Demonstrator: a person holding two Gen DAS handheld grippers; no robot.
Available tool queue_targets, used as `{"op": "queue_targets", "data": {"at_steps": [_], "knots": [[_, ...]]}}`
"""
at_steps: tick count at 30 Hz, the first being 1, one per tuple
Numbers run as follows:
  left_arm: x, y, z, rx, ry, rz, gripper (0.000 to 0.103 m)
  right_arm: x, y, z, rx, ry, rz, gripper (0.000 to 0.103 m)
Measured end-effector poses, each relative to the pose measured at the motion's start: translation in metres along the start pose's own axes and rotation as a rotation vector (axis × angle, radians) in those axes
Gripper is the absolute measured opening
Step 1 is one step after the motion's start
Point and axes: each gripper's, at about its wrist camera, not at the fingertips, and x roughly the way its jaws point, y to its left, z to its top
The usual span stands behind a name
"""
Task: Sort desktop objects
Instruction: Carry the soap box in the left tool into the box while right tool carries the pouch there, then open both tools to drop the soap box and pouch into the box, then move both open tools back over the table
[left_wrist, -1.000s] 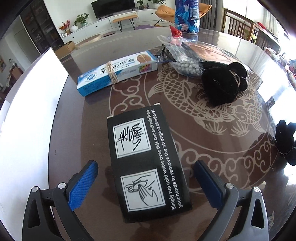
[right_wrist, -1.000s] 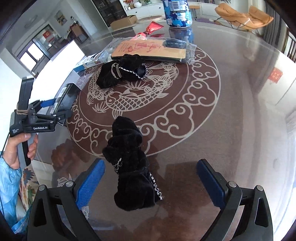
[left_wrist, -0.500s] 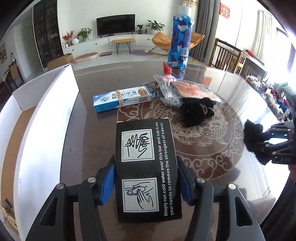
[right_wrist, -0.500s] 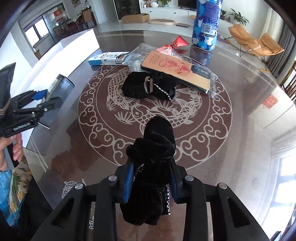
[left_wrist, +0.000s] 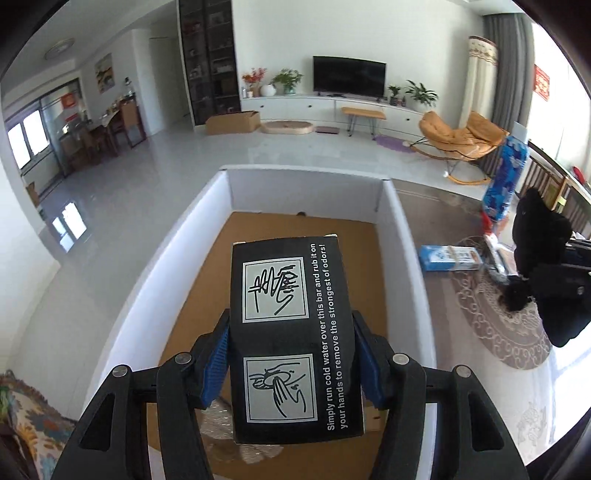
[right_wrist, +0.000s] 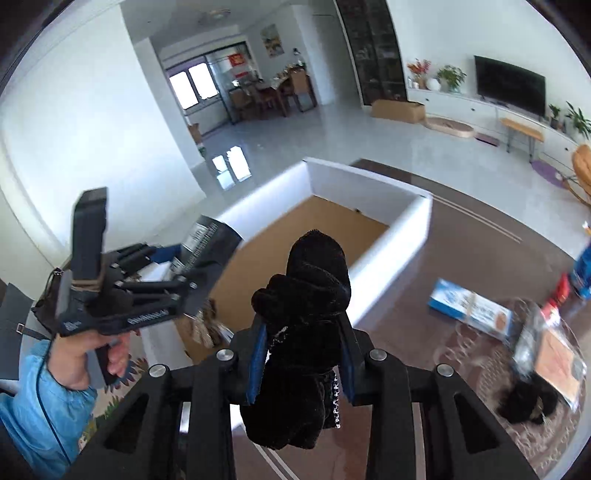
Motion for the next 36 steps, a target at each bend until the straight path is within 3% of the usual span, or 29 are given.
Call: {"op": "queue_targets", "data": {"at_steps": [4, 10, 11, 13, 14, 18, 21, 23, 28, 31, 34, 36], "knots": [[0.03, 0.034, -0.008, -0.057, 0.058, 0.028, 0.058, 0.062, 0.028, 0.015, -0.041, 0.036, 0.03, 0.034], [0.075, 0.046, -0.019, -0.082, 0.161, 0.046, 0.06, 0.134, 0.035, 0.004, -0.031, 0.144, 0.001, 0.038], [0.08, 0.046, -0.021, -0.08, 0.179, 0.051, 0.06, 0.141, 0.034, 0.001, -0.02, 0.16, -0.007, 0.05], [0.084, 0.045, -0.024, -0.072, 0.196, 0.074, 0.072, 0.146, 0.028, -0.004, 0.002, 0.169, -0.019, 0.075], [0.08, 0.045, -0.024, -0.067, 0.189, 0.09, 0.081, 0.143, 0.026, -0.006, 0.008, 0.157, -0.021, 0.077], [0.047, 0.037, -0.023, -0.033, 0.086, 0.14, 0.083, 0.102, 0.018, -0.016, -0.003, 0.058, -0.037, 0.077], [0.014, 0.015, -0.021, -0.007, -0.012, 0.128, 0.083, 0.055, 0.001, -0.035, -0.013, -0.042, -0.102, 0.089], [-0.012, -0.007, -0.02, 0.011, -0.082, 0.097, 0.083, 0.023, -0.016, -0.059, -0.016, -0.089, -0.18, 0.098], [-0.063, -0.089, -0.023, 0.085, -0.202, -0.062, 0.097, -0.04, -0.084, -0.139, 0.01, -0.085, -0.426, 0.099], [-0.077, -0.15, -0.035, 0.154, -0.218, -0.171, 0.103, -0.07, -0.132, -0.195, 0.074, -0.025, -0.553, 0.099], [-0.062, -0.217, -0.059, 0.222, -0.154, -0.289, 0.103, -0.107, -0.179, -0.246, 0.172, 0.035, -0.647, 0.099], [-0.037, -0.262, -0.076, 0.287, -0.104, -0.308, 0.103, -0.124, -0.203, -0.273, 0.231, 0.058, -0.698, 0.099]]}}
